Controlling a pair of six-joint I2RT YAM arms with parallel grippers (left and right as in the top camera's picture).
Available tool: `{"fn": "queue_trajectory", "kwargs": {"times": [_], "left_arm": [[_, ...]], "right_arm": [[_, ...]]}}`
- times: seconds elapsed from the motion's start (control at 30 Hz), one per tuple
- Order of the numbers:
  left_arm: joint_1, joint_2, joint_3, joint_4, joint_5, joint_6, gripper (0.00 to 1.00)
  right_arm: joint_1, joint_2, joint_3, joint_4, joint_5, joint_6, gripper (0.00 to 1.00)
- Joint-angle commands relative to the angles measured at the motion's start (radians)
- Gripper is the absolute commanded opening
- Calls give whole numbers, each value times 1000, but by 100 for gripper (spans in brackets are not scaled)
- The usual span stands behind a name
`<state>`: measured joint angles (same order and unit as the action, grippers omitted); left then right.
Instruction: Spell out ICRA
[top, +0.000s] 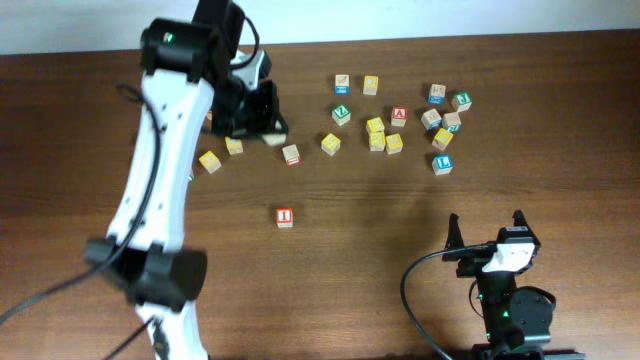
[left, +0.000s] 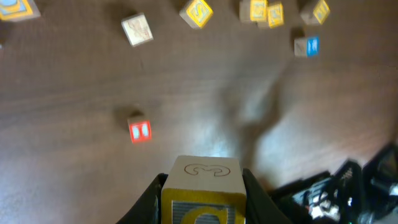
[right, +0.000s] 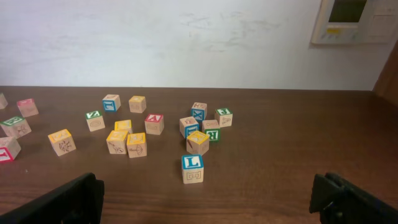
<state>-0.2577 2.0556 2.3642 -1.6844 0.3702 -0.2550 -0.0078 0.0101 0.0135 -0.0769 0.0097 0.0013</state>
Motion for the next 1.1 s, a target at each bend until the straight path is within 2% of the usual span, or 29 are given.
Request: {"fn": "queue_trajectory", "kwargs": {"times": [0.0, 0.13, 0.23, 0.3, 0.43, 0.57, 0.67, 0.73, 0.77, 0.8, 0.83, 0.93, 1.0, 1.07], "left_arm": [[-35, -148, -283, -4, -31, 26, 25], [-90, -184, -541, 76, -29, 5, 25], [-166, -183, -729, 306, -30, -68, 29], [-192, -183, -790, 421, -46, -106, 29], [-261, -182, -921, 626, -192, -231, 29], [-289, -174, -948, 661, -289, -253, 29], [-288, -175, -947, 648, -278, -252, 33], [-288, -175, -941, 645, -180, -189, 41], [-290, -175, -941, 645, -137, -177, 50], [-294, -175, -941, 644, -126, -177, 57], [-300, -174, -943, 646, -130, -179, 60], [-316, -170, -945, 648, -150, -254, 60], [-328, -170, -966, 663, -213, -368, 60], [-345, -170, -993, 710, -218, -370, 60]], "right_arm": [[-6, -6, -8, -3, 9, 11, 98], [-6, -7, -8, -3, 9, 11, 98], [-6, -6, -8, -3, 9, 11, 98], [-6, -6, -8, -3, 9, 11, 98], [-6, -6, -8, -3, 9, 11, 98], [-6, -7, -8, -3, 9, 11, 98], [-6, -6, -8, -3, 9, 11, 98], [-6, -6, -8, -3, 9, 11, 98], [-6, -6, -8, -3, 9, 11, 98], [-6, -6, -8, -3, 9, 11, 98], [-6, -7, -8, -3, 9, 11, 98], [-6, -6, -8, -3, 9, 11, 98], [-6, -6, -8, -3, 9, 11, 98], [-6, -6, -8, -3, 9, 11, 98]]}}
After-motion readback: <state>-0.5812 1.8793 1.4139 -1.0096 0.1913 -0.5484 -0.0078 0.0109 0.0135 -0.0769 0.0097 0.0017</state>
